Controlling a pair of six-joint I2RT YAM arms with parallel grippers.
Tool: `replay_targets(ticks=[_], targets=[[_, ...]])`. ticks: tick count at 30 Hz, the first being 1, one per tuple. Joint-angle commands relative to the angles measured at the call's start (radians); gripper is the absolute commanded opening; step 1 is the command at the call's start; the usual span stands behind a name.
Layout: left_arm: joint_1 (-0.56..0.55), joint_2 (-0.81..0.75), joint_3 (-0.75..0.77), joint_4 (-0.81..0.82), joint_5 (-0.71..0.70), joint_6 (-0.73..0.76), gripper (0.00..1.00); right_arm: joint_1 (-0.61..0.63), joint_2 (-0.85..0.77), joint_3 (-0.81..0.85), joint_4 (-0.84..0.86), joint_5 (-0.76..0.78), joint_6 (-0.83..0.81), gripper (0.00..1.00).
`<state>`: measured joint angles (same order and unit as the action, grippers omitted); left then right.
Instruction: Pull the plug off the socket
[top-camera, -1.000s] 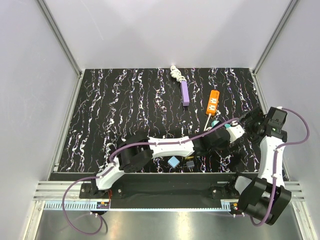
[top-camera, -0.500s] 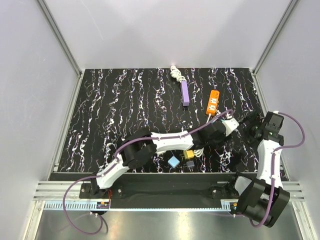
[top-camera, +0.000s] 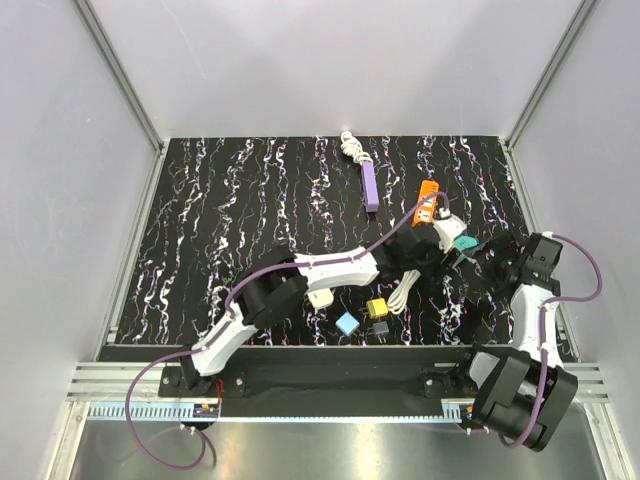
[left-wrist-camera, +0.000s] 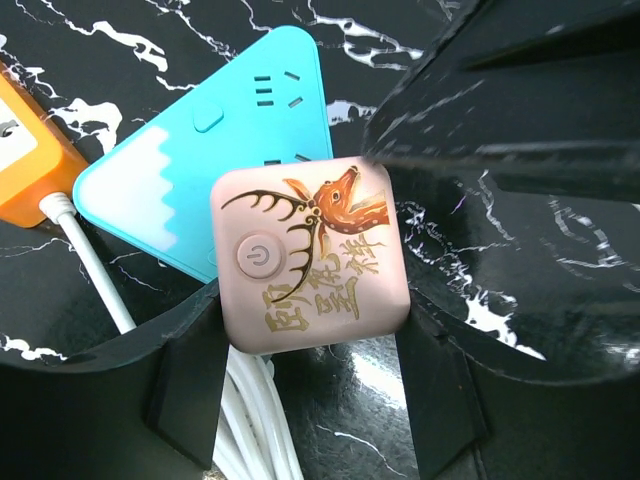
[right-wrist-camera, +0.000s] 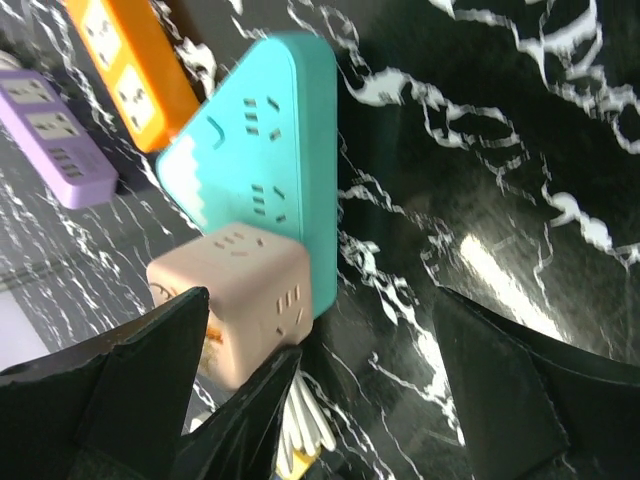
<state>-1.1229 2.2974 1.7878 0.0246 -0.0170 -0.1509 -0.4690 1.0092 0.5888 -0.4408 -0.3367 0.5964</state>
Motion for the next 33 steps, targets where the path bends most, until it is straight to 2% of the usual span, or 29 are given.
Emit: replay_targets(ticks=[1,5,7,13,17,19,25,33], targets=[[0.037,-0.079,-0.021,0.067,0.126,-0.117,0.0,-0.025,0.009,-0.017,0.123,-0.047,0.003,0.99],[0.057,-0.09,-0.045,0.107,0.196,-0.153,0.0,-0.074,0.048,-0.043,0.23,-0.113,0.006,0.89],[0.066,-0.09,-0.047,0.115,0.226,-0.167,0.0,-0.094,0.071,-0.069,0.295,-0.197,0.017,0.83],[0.08,-0.095,-0.057,0.138,0.269,-0.205,0.0,-0.1,0.153,-0.116,0.467,-0.272,0.055,0.86],[0.086,-0.099,-0.064,0.156,0.304,-0.226,0.0,-0.1,0.198,-0.184,0.658,-0.338,0.126,0.91],[0.086,-0.107,-0.068,0.158,0.307,-0.228,0.0,-0.1,0.219,-0.204,0.691,-0.341,0.137,0.9],[0.089,-0.124,-0.091,0.166,0.307,-0.236,0.0,-0.1,0.23,-0.259,0.81,-0.321,0.163,0.78],[0.089,-0.108,-0.082,0.184,0.338,-0.276,0.0,-0.1,0.285,-0.302,0.944,-0.309,0.192,0.78]])
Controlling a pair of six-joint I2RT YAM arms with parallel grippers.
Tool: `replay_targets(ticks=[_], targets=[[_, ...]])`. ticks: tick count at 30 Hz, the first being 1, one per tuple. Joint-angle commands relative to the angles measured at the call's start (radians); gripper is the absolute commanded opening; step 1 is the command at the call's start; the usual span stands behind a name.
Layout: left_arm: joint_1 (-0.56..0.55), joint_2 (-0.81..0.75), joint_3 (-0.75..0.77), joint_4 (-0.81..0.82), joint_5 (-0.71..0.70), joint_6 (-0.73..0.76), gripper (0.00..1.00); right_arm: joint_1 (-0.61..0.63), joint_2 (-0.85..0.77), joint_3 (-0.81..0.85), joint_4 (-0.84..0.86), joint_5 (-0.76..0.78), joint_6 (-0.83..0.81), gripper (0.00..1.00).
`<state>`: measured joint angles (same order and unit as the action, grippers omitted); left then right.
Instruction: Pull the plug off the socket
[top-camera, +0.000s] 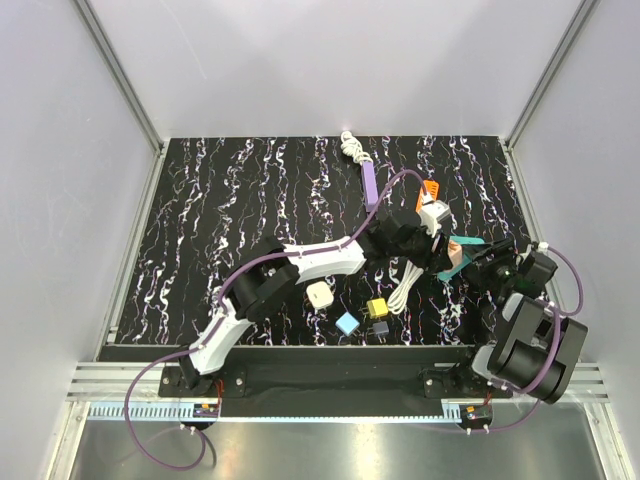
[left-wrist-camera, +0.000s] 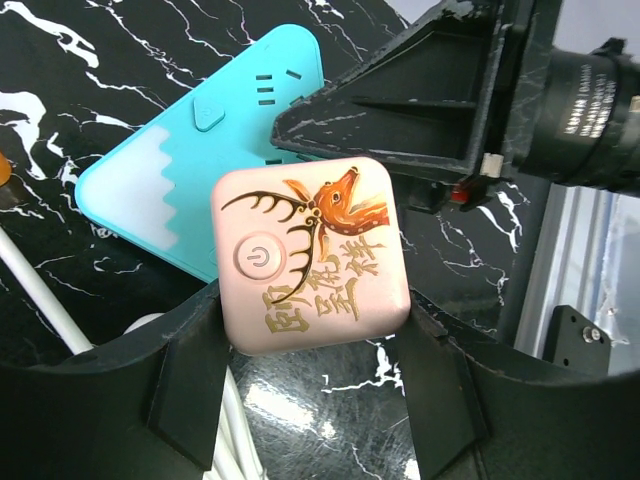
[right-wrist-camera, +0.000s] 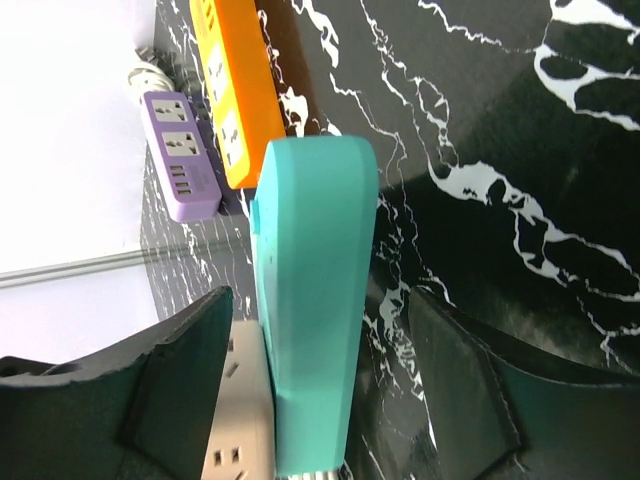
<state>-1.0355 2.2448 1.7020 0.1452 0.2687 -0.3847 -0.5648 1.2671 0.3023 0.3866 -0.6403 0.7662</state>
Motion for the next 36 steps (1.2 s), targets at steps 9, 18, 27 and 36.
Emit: replay_targets(ticks=[9,18,27,36], targets=[[0.002,-0.036,0.045,0.053,0.058,-0.082,0.0,-0.004,0.147,-0.011,0.232,-0.061,0.051,0.27],[0.002,-0.033,0.105,0.027,0.053,-0.112,0.0,-0.003,0.063,-0.015,0.137,0.011,-0.002,0.0],[0.002,-0.057,0.171,0.021,0.009,-0.079,0.0,0.04,0.097,0.02,0.081,0.056,-0.031,0.0],[0.003,-0.059,0.289,0.04,-0.079,-0.102,0.0,0.082,0.106,0.046,0.031,0.093,-0.05,0.0]])
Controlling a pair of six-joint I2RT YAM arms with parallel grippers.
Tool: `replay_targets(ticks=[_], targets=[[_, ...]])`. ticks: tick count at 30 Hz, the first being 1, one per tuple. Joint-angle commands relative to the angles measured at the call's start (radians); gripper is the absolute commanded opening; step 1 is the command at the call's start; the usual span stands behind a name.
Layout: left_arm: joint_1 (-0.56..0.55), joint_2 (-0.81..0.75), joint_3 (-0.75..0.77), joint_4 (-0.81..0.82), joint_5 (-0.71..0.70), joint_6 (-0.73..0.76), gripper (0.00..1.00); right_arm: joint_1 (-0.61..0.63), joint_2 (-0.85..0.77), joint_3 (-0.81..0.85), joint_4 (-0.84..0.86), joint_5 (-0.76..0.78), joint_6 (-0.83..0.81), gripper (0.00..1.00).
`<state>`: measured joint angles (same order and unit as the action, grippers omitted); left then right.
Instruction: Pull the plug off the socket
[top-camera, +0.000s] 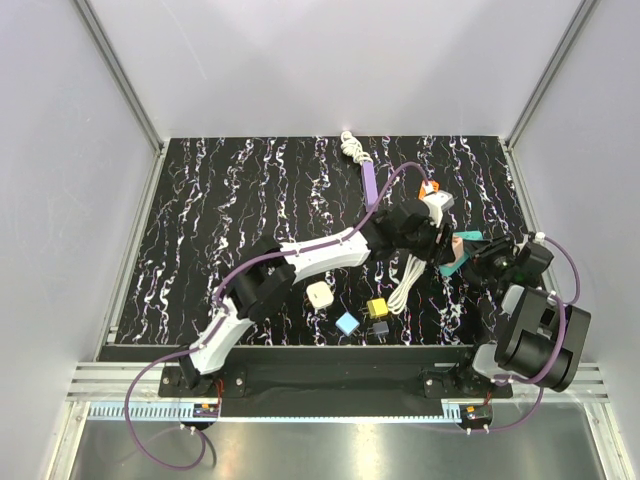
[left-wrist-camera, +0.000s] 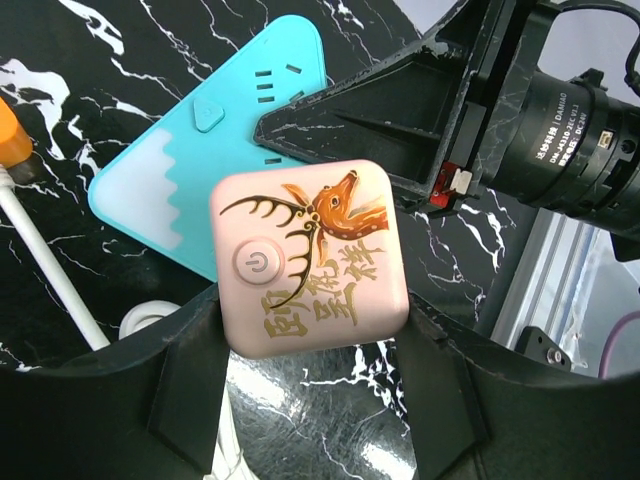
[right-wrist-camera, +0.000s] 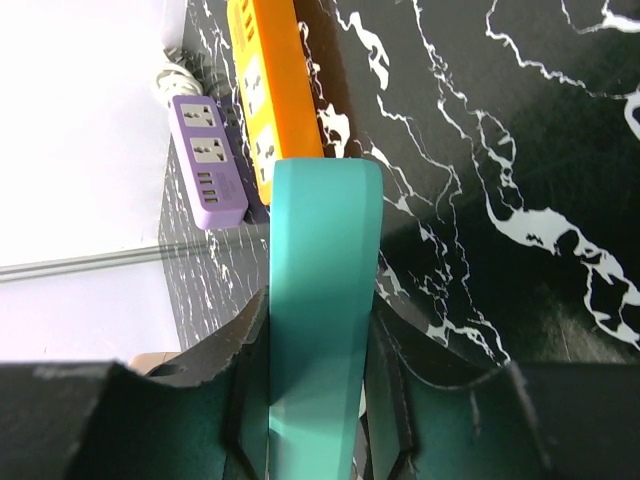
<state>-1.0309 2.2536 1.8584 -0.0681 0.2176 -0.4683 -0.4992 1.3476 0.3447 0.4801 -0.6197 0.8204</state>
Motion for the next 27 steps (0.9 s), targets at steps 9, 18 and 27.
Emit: replay_targets(ticks=[9,18,27], targets=[[-0.003,-0.175,-0.08,0.441,-0.139,-0.056,0.0,0.016,0.01,-0.009,-0.055,0.074,-0.101,0.0],[0.003,-0.233,-0.154,0.487,-0.277,-0.171,0.0,0.016,-0.011,-0.018,-0.041,0.064,-0.102,0.0],[0.018,-0.264,-0.219,0.517,-0.351,-0.237,0.0,0.016,-0.016,-0.021,-0.044,0.071,-0.101,0.0]])
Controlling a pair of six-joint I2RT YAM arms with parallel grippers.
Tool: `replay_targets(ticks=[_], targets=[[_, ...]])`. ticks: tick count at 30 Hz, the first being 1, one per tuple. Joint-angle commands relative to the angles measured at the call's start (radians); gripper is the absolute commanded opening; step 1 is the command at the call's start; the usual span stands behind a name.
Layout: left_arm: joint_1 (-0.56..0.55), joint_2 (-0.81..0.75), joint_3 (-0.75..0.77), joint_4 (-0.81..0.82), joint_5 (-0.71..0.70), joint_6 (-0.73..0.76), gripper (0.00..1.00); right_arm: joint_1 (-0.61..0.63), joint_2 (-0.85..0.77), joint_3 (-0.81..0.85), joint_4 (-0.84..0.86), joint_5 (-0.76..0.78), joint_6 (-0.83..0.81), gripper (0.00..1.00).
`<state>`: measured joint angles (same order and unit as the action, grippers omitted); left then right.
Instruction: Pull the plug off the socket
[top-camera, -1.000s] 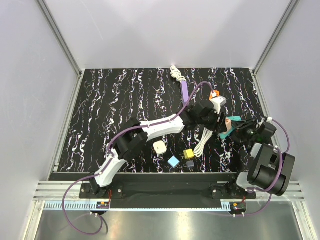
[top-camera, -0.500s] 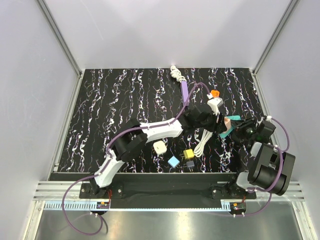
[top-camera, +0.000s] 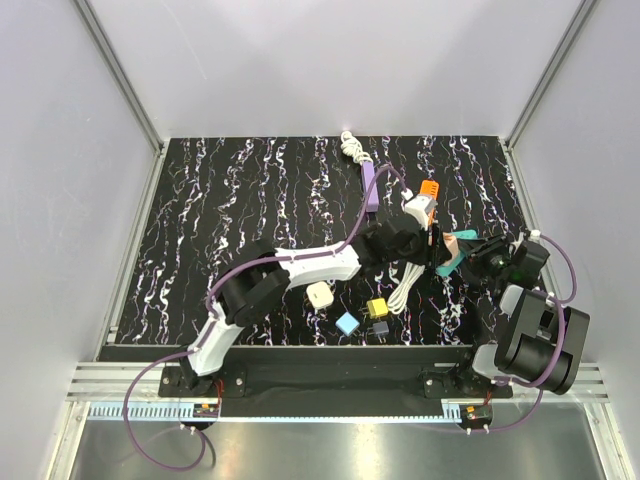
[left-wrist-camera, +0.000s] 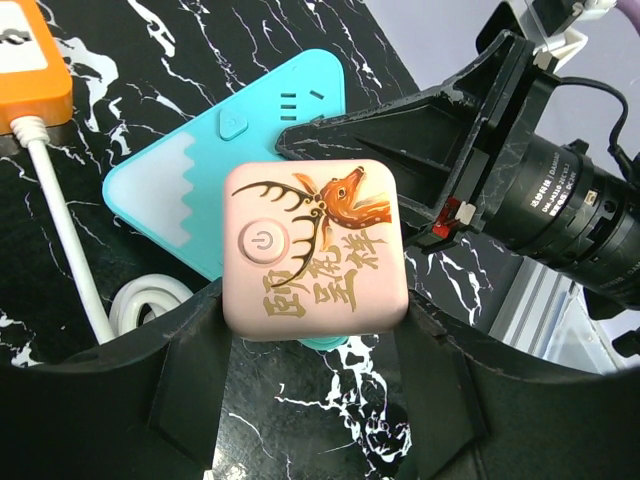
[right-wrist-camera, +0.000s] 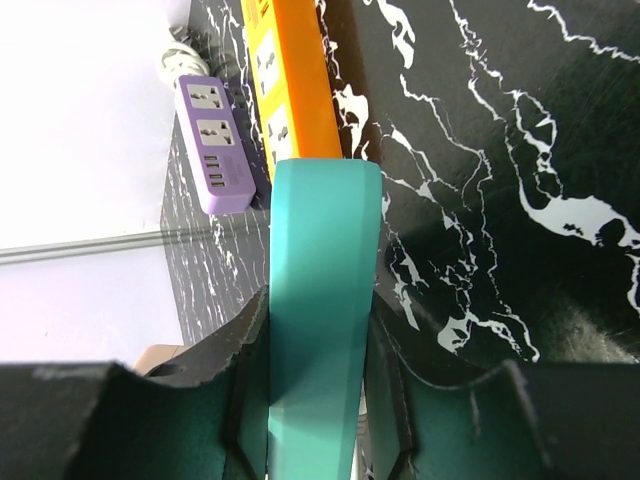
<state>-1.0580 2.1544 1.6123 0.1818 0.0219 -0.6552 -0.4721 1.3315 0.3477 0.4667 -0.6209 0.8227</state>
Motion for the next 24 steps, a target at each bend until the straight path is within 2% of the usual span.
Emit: replay_targets(ticks=[1,9,12,15,19,24], targets=[[0.046,-0.168,0.02,0.271,-0.158,-0.053,0.0,-0.011,0.0,-0.026,-0.031,0.07,-0.103,0.0],[0.047,-0.218,-0.112,0.438,-0.227,-0.087,0.0,-0.011,0.009,-0.021,-0.033,0.072,-0.103,0.0],[0.047,-0.208,-0.123,0.492,-0.182,-0.064,0.0,-0.011,0.018,-0.018,-0.031,0.066,-0.105,0.0],[0.041,-0.174,-0.043,0.414,-0.148,-0.032,0.0,-0.011,0.031,-0.015,-0.022,0.056,-0.103,0.0],[0.027,-0.179,-0.091,0.484,-0.198,-0.064,0.0,-0.011,0.029,-0.018,-0.022,0.056,-0.102,0.0],[0.023,-0.192,-0.095,0.476,-0.293,-0.109,0.0,-0.008,0.031,-0.015,-0.022,0.053,-0.103,0.0]])
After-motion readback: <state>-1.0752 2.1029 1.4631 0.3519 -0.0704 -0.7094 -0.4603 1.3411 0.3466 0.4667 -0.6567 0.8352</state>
